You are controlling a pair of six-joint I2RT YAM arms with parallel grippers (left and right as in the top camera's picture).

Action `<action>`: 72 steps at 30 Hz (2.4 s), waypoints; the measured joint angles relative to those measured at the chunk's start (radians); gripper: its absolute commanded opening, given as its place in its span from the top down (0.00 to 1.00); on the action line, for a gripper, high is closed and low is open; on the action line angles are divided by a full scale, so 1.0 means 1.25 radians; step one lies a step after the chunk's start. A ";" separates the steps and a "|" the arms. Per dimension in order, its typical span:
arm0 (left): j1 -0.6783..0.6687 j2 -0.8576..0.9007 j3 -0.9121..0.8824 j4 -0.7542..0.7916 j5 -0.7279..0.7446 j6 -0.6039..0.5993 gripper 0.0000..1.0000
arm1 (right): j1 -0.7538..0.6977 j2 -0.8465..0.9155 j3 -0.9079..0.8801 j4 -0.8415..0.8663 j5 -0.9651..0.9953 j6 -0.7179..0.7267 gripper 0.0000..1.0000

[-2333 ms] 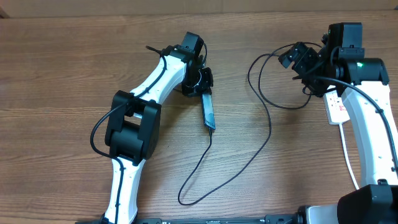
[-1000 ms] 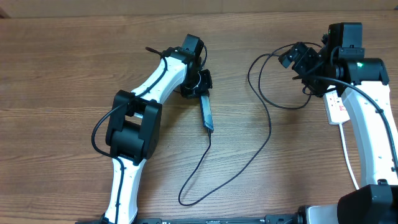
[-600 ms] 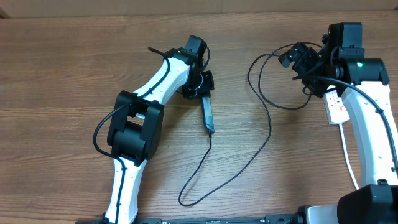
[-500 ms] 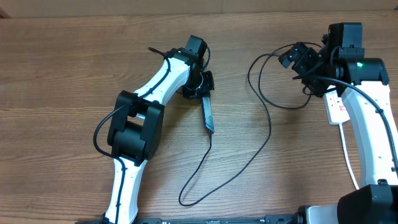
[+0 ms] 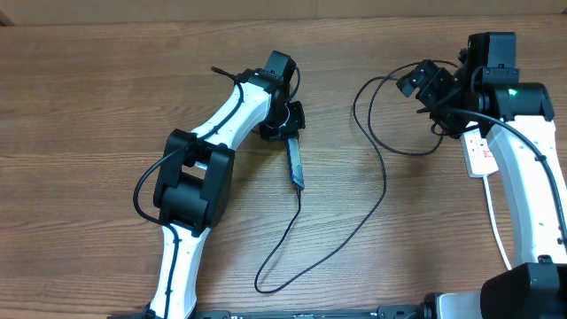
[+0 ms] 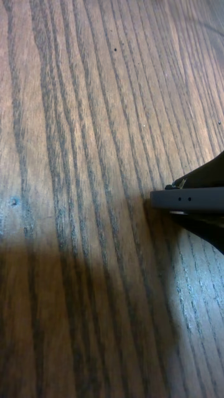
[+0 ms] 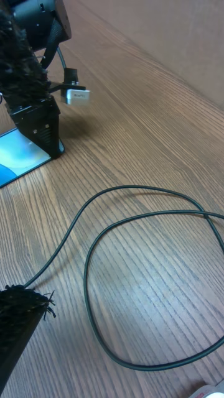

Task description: Plug charger to phone and switch on socket

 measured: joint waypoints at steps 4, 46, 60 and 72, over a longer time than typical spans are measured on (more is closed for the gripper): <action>0.000 0.000 0.000 0.000 -0.003 0.000 0.95 | 0.000 0.000 0.000 -0.001 0.000 0.000 0.01; 0.000 0.000 0.000 0.000 -0.007 0.000 0.76 | 0.000 0.000 0.000 -0.001 0.000 0.000 0.01; 0.000 0.000 0.000 0.000 -0.007 0.000 0.73 | 0.000 0.000 0.000 0.000 0.000 0.000 0.01; 0.000 0.000 0.000 0.001 0.002 0.002 0.64 | 0.000 0.000 0.000 0.000 0.000 0.000 0.01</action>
